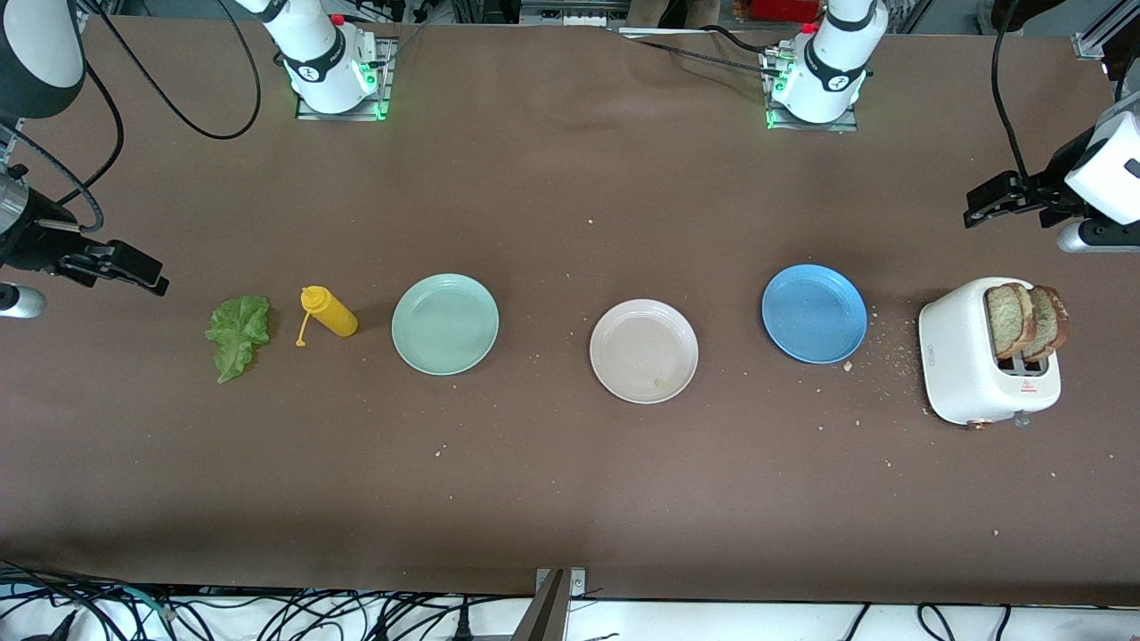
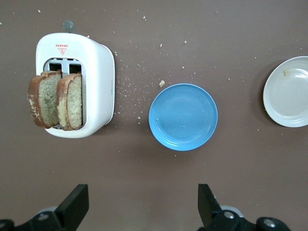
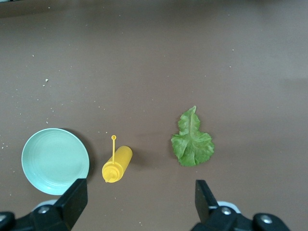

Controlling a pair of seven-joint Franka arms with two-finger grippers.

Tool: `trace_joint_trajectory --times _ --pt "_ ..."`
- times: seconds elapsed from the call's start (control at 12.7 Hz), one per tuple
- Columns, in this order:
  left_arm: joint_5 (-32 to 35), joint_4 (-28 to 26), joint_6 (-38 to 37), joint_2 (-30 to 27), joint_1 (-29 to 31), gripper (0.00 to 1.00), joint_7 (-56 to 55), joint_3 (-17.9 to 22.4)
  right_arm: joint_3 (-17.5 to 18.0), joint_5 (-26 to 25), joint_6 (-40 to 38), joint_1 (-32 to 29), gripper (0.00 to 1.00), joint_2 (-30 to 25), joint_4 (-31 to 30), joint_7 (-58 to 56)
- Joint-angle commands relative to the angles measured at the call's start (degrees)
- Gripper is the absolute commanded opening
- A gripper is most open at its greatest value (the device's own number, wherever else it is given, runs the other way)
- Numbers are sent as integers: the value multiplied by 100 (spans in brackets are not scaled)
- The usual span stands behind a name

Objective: Make sandwich in beige plate with both arms

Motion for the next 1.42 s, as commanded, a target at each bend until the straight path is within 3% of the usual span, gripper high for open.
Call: trace_joint_trajectory --times 0.0,1.34 --pt "160 177 -19 56 -58 100 99 -61 3 99 -89 -13 99 -29 42 -25" --pt "90 230 -28 74 -50 100 108 -61 12 108 -107 -13 100 -73 -71 53"
